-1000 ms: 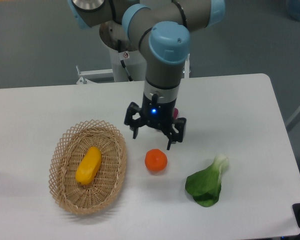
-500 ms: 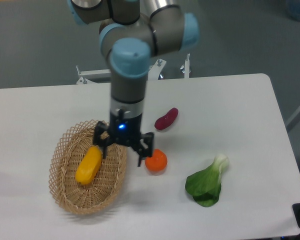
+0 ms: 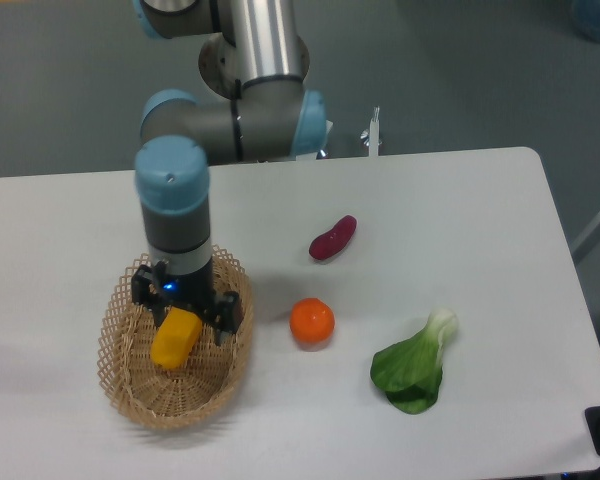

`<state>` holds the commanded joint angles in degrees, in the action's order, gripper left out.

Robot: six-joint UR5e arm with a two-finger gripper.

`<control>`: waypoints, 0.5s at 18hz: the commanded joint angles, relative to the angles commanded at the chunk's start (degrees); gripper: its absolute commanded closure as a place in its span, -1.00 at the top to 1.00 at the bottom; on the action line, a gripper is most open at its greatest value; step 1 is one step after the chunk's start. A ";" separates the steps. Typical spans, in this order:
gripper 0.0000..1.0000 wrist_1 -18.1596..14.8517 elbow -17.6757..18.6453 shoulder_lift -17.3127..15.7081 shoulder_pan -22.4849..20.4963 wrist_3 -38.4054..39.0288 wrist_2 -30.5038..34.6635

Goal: Pick up the mango from the basket
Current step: 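Lower the gripper onto the yellow mango and close on it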

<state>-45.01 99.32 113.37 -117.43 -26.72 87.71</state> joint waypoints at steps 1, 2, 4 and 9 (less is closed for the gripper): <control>1.00 0.62 0.26 0.44 0.18 0.00 0.88; 1.00 0.71 0.53 0.53 0.44 -0.09 1.58; 1.00 0.71 0.70 0.97 0.62 -0.26 1.76; 1.00 0.71 1.58 1.32 1.32 -0.53 1.76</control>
<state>-44.30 100.90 114.70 -116.10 -27.25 89.47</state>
